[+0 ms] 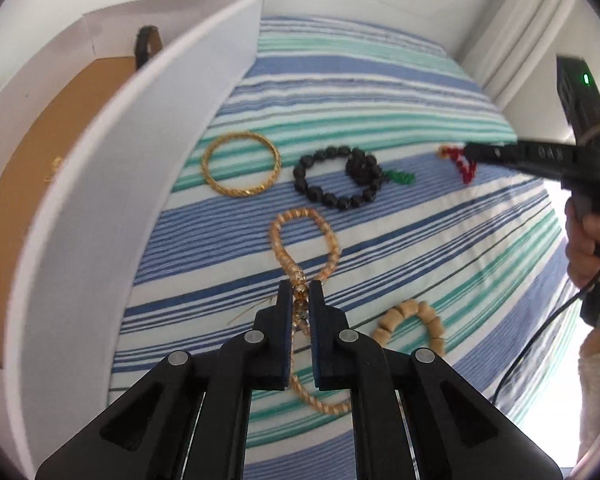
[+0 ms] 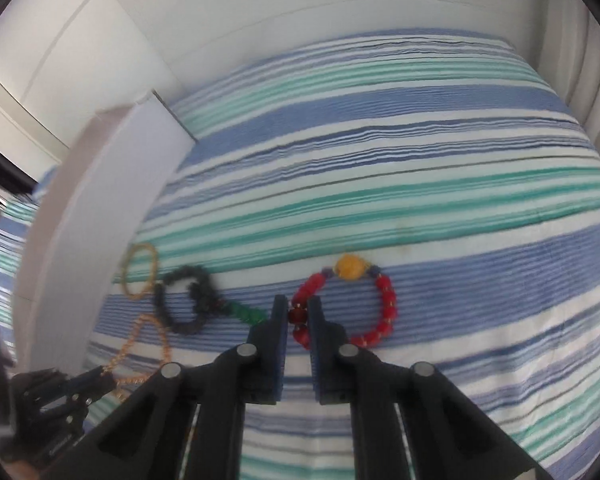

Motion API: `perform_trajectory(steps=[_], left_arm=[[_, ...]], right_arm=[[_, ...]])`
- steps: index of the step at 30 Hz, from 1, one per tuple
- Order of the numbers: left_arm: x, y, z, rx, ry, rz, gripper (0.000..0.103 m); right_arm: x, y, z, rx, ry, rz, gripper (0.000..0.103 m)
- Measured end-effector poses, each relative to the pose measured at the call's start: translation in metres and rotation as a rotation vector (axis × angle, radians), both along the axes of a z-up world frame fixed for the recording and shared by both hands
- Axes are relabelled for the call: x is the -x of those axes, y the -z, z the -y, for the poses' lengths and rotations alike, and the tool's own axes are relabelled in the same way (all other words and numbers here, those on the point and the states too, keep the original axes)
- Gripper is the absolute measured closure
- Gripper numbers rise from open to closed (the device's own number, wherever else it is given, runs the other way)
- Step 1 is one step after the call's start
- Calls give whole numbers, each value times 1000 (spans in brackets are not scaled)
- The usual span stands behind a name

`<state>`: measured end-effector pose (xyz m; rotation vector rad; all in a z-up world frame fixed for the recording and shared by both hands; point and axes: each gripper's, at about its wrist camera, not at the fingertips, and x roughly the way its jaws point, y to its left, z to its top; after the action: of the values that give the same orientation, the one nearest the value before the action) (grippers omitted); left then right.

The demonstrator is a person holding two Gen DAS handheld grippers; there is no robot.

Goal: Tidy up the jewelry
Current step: 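Carry both held items over the white box and open both tools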

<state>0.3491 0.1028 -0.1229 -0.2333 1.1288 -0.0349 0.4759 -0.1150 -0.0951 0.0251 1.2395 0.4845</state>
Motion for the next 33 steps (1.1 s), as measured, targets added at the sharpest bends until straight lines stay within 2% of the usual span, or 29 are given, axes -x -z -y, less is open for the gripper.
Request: perform_trajectory(steps=[2,9,11,15,21,28,33], left_arm=[[9,-10,-5,-5,-10,15,97],[32,-11,-24,-22,-55,-6,97],[38,-10,-30,-13,-64,-20,97],[45,-21,-34,26,-65,-20,97],[53,-67,-35,39,-72,46,98],[67,-122,-50,69,-98,112,98],[77,-146,-65,96,-111,133,98]], right_arm=[[9,-6,5,-19,-21,-31,93],[67,6,5,69,-165,-99,93],[77,6,8,61,-168,-109,93],[89,-16,11,4,-162,-80,93],[101,-57,-3,-82,-184,-16,93],[114,-95,-33,-139,-240,30,93],[122,-123,-54,-190,-265,57,93]])
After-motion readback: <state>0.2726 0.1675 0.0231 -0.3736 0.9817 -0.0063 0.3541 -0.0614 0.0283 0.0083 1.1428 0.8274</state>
